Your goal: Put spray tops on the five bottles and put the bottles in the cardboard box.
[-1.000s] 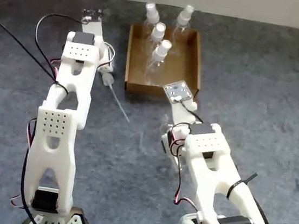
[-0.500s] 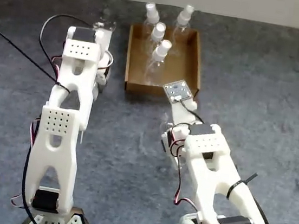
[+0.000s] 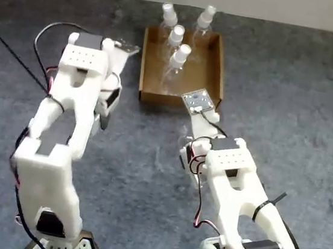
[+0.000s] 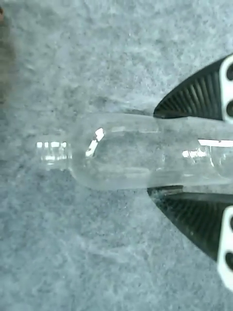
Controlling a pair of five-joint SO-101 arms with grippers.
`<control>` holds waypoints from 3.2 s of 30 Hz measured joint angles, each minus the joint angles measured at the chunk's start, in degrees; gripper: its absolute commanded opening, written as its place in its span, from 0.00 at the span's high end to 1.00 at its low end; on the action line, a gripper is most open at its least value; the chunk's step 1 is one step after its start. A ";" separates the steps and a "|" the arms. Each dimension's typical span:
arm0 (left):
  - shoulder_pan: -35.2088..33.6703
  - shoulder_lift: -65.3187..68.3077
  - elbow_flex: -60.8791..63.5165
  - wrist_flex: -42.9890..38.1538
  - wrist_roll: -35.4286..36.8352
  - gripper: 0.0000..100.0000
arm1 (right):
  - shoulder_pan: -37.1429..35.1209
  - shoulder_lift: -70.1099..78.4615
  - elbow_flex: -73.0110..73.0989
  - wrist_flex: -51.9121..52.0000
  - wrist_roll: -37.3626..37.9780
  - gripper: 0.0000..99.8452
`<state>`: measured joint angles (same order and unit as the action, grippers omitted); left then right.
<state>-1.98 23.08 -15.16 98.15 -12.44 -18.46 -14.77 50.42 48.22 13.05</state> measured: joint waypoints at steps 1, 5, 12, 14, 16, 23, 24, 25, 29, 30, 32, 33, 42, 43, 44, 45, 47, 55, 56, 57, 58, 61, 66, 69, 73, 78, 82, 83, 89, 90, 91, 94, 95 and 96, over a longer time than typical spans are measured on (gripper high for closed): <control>0.44 -3.78 4.75 -1.93 -0.09 0.98 | 0.00 0.00 0.00 0.00 0.00 0.96; 2.37 -17.32 23.47 -12.84 -0.35 0.98 | 0.00 0.00 0.00 0.00 0.00 0.96; 10.02 -26.02 43.16 -27.16 2.46 0.97 | 0.00 0.00 0.00 0.00 0.00 0.96; 11.69 -26.11 44.84 -29.80 4.48 0.97 | 0.00 0.00 0.00 0.00 0.00 0.96; 13.45 -26.11 45.63 -31.03 5.27 0.97 | 0.00 0.00 0.00 0.00 0.00 0.96; 14.59 -26.11 45.89 -31.74 5.54 0.93 | 0.00 0.00 0.00 0.00 0.00 0.90; 14.68 -26.11 45.89 -31.74 5.54 0.90 | 0.00 0.00 0.00 0.00 0.00 0.88; 14.86 -26.11 45.89 -31.74 5.54 0.87 | -0.18 0.00 0.00 0.00 0.00 0.86; 14.86 -26.55 48.53 -32.00 5.54 0.84 | -0.53 0.00 0.00 0.35 -0.18 0.82; 14.77 -26.64 49.49 -32.88 5.54 0.84 | -0.53 0.00 0.09 0.35 -0.18 0.82; 14.24 -26.64 51.16 -34.90 5.54 0.84 | -0.53 0.09 0.09 0.44 0.00 0.82; 13.63 -26.64 51.43 -35.43 5.54 0.84 | -0.53 0.09 0.09 0.44 0.00 0.82; 9.23 -27.16 51.69 -36.48 5.63 0.84 | 1.23 0.18 0.18 0.53 0.00 0.82; 9.23 -27.16 51.69 -37.19 5.63 0.84 | 1.76 0.18 0.18 0.53 0.00 0.82; 9.23 -27.16 51.69 -37.98 5.63 0.84 | 2.20 0.18 0.18 0.53 0.00 0.82; 9.32 -27.16 51.69 -38.86 5.63 0.84 | 2.37 0.18 0.18 0.53 0.00 0.82; 9.32 -27.16 51.69 -41.14 5.63 0.84 | 2.55 0.18 0.18 0.53 0.09 0.82; 9.32 -27.16 55.38 -45.71 5.63 0.93 | 2.73 0.18 0.18 0.62 0.09 0.82; 9.32 -27.16 55.91 -45.71 5.63 0.93 | 2.73 0.18 0.18 0.62 0.09 0.82; 9.49 -27.16 56.35 -45.71 5.80 0.93 | 2.73 0.18 0.18 0.62 0.09 0.82; 10.02 -27.16 56.88 -45.80 5.80 0.93 | 2.73 0.18 0.18 0.62 0.09 0.82; 12.31 -27.52 57.93 -46.15 5.71 0.94 | 2.81 0.18 0.18 0.62 0.09 0.82; 13.54 -28.04 58.46 -46.42 5.71 0.99 | 2.81 0.18 0.26 0.62 0.09 0.82; 13.63 -28.04 58.46 -46.51 5.89 1.00 | 2.90 0.18 0.26 0.62 0.09 0.82; 13.63 -28.92 58.64 -46.51 5.89 1.00 | 2.90 0.18 0.26 0.62 0.09 0.82; 13.98 -34.20 61.63 -46.15 5.80 1.00 | 3.08 0.35 0.44 5.36 0.09 0.71; 13.71 -38.86 64.79 -46.42 5.80 1.00 | 3.16 1.05 0.26 7.38 0.00 0.67; 13.71 -39.65 64.88 -46.42 5.80 1.00 | 3.25 1.41 -0.26 7.38 0.00 0.67; 13.71 -40.70 65.41 -46.42 5.71 1.00 | 3.43 1.32 -8.26 11.96 0.00 0.67; 13.71 -40.70 65.41 -46.42 5.71 1.00 | 3.43 1.32 -10.11 12.92 0.00 0.67; 13.71 -40.70 65.41 -46.42 5.71 1.00 | 3.25 1.32 -11.87 13.80 0.00 0.67; 13.71 -40.70 65.41 -46.42 5.71 1.00 | 1.05 1.32 -16.62 16.35 0.97 0.67; 13.71 -40.70 65.41 -46.42 5.71 1.00 | 0.35 1.32 -17.85 16.53 1.49 0.67; 13.80 -40.70 65.41 -46.42 5.71 1.00 | -0.18 1.32 -18.81 16.79 2.11 0.67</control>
<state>11.82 -17.63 50.24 51.74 -6.73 -18.64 -13.45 31.60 65.01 15.16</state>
